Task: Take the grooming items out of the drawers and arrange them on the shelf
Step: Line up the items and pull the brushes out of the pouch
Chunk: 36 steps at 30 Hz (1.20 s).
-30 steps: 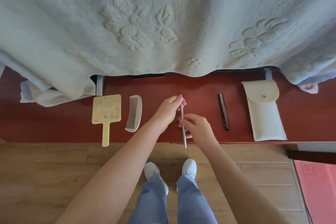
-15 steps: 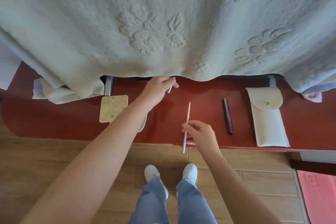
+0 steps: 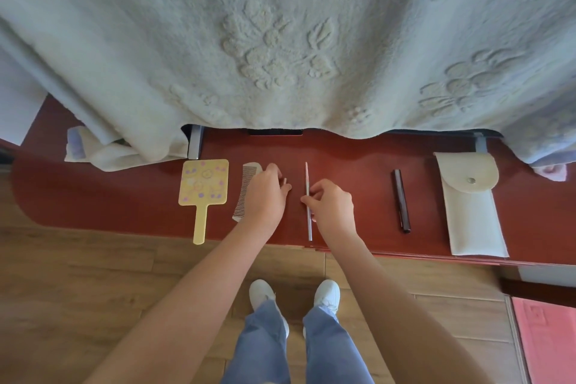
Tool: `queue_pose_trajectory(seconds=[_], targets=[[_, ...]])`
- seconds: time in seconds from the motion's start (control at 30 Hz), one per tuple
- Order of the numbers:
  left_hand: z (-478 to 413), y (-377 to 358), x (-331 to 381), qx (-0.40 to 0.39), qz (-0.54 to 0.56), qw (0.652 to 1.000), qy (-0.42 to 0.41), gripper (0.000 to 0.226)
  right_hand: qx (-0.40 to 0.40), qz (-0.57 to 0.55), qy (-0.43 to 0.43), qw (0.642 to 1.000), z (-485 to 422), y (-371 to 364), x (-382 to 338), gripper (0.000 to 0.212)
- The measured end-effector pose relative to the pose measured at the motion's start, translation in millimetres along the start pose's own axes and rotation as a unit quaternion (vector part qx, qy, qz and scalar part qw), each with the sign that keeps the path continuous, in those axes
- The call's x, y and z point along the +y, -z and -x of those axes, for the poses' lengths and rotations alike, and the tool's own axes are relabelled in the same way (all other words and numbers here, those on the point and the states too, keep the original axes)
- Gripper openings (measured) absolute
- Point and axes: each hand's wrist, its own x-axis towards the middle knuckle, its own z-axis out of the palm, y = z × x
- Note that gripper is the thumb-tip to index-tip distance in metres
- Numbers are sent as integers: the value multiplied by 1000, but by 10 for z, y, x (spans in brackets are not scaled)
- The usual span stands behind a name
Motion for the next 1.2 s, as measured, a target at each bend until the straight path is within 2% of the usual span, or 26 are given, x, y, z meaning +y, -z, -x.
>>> queue_pose_trajectory(seconds=[0.17, 0.5, 0.67, 0.77, 0.9, 1.07, 1.2], targets=[[-15, 18, -19, -1, -44, 999, -15, 24, 7, 22, 10, 1000, -29, -94, -77, 17], [-27, 47, -32, -8, -61, 997, -51, 26, 20, 36, 15, 999, 11, -106, -120, 21], [13, 42, 116, 42, -67, 987, -140, 24, 67, 52, 48, 995, 125, 144, -17, 19], [68, -89, 338, 13, -25, 985, -168, 20, 132, 97, 47, 985, 171, 435, 201, 19], [115, -350, 692, -58, 28, 983, -174, 18, 198, 135, -4, 971, 148, 812, 540, 23], [127, -645, 1013, -125, 80, 980, -134, 19, 182, 158, -53, 969, 93, 981, 780, 33], [81, -794, 1156, -141, 86, 981, -99, 19, 166, 148, -52, 974, 63, 974, 821, 33]])
